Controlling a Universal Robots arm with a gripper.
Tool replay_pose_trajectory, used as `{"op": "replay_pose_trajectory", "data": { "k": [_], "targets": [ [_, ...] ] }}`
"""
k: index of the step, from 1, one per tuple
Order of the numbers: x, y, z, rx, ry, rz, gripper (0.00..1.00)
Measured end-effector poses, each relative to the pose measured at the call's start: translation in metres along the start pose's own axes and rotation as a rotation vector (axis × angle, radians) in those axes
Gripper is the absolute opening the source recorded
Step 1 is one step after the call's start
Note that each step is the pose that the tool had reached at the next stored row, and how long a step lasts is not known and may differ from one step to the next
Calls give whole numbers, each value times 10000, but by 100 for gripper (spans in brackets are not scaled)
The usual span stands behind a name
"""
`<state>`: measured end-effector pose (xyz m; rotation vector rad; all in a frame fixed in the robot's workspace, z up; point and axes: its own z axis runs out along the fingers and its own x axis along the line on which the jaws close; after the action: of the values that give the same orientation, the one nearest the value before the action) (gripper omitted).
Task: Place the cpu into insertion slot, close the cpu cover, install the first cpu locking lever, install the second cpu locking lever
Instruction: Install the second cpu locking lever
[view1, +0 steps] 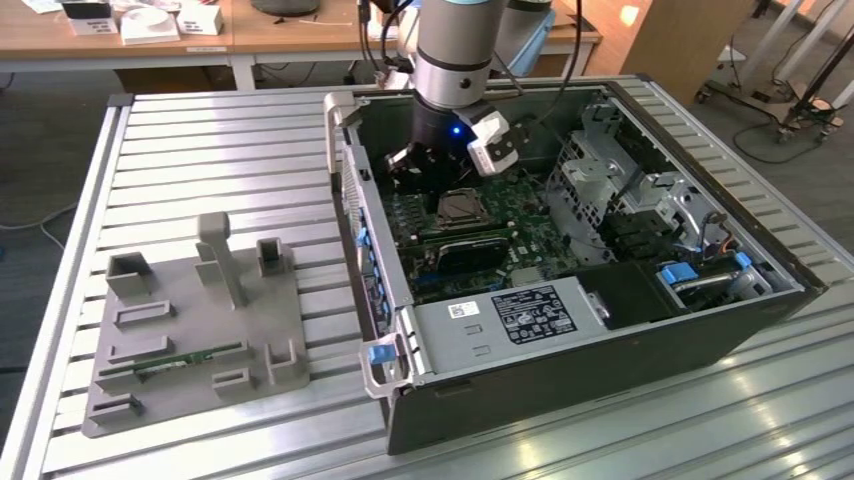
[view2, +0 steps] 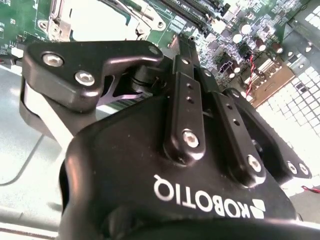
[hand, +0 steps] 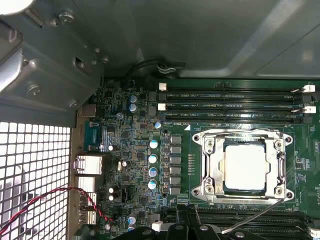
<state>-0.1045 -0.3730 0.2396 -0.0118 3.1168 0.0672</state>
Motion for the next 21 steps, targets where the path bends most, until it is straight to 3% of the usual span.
{"op": "replay_pose_trajectory", "data": {
  "k": [17,21],
  "targets": [
    [0,0,-2,-29,0,1,10],
    [-1,2,-53,-28,1,1,10]
  ]
}}
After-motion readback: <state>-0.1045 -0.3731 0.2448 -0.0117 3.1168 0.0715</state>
